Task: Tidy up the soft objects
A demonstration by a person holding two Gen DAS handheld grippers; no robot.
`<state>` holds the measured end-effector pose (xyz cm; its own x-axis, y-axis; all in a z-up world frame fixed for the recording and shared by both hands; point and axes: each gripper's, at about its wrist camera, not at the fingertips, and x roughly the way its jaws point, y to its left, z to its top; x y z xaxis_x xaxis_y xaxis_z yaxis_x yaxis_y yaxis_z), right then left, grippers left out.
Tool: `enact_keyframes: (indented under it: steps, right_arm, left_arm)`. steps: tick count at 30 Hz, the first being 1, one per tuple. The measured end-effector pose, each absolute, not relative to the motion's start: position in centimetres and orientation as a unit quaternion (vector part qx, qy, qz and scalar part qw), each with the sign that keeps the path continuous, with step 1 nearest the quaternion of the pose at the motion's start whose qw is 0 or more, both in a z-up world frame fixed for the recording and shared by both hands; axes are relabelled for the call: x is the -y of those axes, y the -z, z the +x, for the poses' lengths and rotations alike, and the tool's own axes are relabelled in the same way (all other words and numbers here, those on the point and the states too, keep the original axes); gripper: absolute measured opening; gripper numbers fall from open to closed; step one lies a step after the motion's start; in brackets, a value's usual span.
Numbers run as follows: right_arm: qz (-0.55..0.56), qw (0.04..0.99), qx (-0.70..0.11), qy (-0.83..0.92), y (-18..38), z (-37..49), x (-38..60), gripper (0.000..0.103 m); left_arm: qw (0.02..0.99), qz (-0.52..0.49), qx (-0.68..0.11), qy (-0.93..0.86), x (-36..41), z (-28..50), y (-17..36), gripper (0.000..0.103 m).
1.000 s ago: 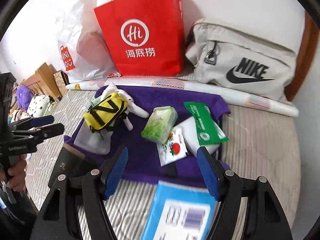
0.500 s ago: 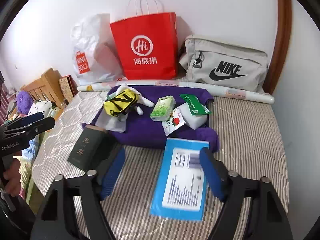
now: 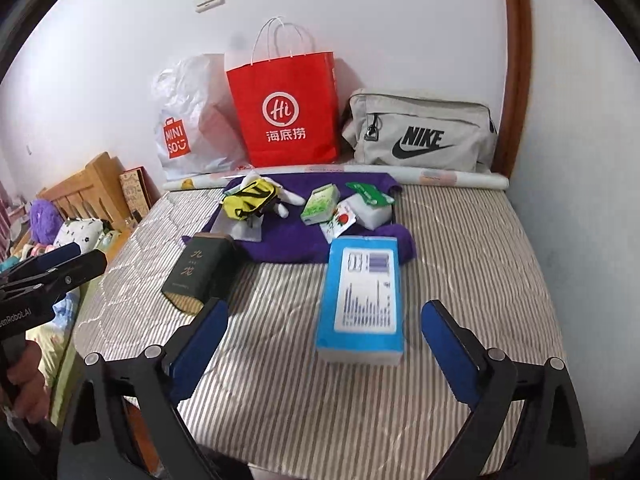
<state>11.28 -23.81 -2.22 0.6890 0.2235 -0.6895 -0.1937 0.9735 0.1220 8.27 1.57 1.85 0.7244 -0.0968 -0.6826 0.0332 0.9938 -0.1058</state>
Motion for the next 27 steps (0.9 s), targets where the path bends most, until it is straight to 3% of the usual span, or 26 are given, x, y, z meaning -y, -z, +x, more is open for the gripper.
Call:
enact_keyframes:
  steps: [27]
  right_arm:
    - [0.010, 0.931, -0.348, -0.110, 1.7, 3.4, 24.2, 0.096]
  left_arm:
    - [0.939, -0.047, -0.339, 0.039, -0.8, 1.6, -2.5, 0.085]
